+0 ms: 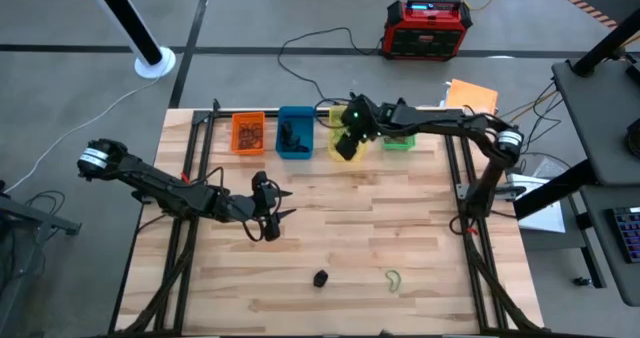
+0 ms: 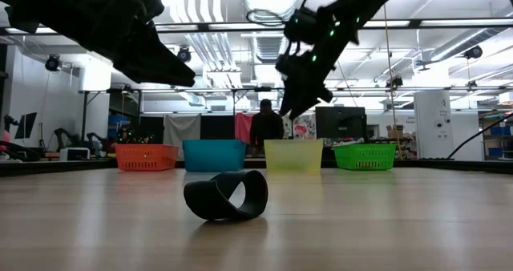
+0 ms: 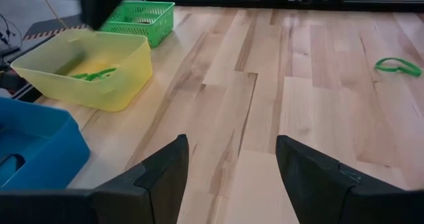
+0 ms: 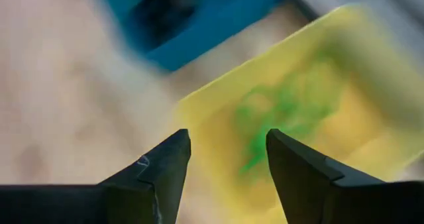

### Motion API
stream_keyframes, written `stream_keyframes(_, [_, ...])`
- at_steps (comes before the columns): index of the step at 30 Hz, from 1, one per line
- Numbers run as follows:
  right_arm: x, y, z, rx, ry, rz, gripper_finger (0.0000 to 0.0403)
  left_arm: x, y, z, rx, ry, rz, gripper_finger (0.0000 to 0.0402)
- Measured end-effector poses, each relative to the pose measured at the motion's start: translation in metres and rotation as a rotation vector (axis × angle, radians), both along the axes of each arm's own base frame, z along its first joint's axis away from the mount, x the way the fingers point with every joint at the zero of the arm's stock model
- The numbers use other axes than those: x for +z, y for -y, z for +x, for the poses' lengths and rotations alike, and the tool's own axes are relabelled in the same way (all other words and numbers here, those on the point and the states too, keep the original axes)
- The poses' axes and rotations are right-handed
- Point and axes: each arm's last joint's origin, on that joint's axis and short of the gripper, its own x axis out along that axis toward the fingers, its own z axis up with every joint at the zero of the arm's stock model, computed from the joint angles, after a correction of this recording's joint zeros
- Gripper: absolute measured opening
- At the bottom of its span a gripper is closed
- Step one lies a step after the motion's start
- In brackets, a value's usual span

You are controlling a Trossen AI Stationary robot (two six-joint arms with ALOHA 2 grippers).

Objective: Sort rubber bands into baskets
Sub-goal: Put the green rubber band into the yellow bin

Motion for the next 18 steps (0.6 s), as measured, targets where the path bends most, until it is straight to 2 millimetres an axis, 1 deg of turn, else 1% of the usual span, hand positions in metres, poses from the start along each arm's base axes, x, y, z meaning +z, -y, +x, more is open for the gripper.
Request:
stream_keyframes(2, [0.005,-0.018,-0.001,0.064,-0.009,0.078,0.0194,0.000,0.000,0.000,0.004,0.002,-0.009,0.0210])
stream_keyframes(5, [0.011,-0.055,-0.004,0.160,-0.074,0.179,0.0192,0.000,0.000,0.000,0.007,0.004,-0.017,0.0210])
stream_keyframes(8, [0.012,-0.100,-0.007,0.266,-0.185,0.247,0.0189,0.000,0.000,0.000,0.007,0.004,-0.017,0.0210])
stream_keyframes(11, [0.008,-0.151,-0.012,0.406,-0.317,0.268,0.0189,0.000,0.000,0.000,0.006,0.004,-0.016,0.0210])
stream_keyframes(13, [0.007,-0.184,-0.015,0.479,-0.363,0.271,0.0189,0.000,0.000,0.000,0.005,0.003,-0.013,0.0210])
stream_keyframes(15, [0.007,-0.215,-0.018,0.516,-0.377,0.279,0.0189,0.000,0.000,0.000,0.004,0.002,-0.009,0.0210])
stream_keyframes(18, [0.007,-0.252,-0.026,0.508,-0.391,0.314,0.0187,0.000,0.000,0.000,0.003,0.001,-0.008,0.0210])
